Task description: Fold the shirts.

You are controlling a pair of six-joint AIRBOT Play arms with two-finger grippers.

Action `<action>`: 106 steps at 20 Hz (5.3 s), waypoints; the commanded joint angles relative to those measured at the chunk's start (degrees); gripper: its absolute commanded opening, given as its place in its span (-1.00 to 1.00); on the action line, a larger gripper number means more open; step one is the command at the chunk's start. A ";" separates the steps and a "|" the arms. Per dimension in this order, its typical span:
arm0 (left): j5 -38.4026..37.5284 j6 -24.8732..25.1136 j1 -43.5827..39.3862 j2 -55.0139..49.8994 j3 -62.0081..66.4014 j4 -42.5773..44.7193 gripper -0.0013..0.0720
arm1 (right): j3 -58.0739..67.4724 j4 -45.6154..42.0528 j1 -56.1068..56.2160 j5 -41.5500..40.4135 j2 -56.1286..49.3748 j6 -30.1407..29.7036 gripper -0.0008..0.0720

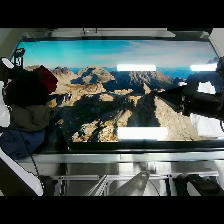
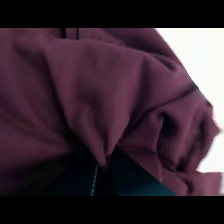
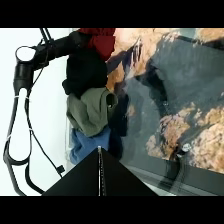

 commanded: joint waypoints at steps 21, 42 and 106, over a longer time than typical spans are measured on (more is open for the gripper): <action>-14.67 4.24 -30.18 41.27 -36.24 -38.45 -0.91 | -0.13 -1.57 0.07 7.45 -6.73 -20.41 -0.93; 7.63 5.99 -34.01 57.00 -87.56 -46.71 0.95 | -15.45 -3.19 0.07 -12.50 -31.65 -36.79 0.29; -6.82 -7.54 -32.46 54.01 -54.53 -25.88 -0.92 | -11.32 26.53 2.19 10.97 -47.32 -60.41 -0.93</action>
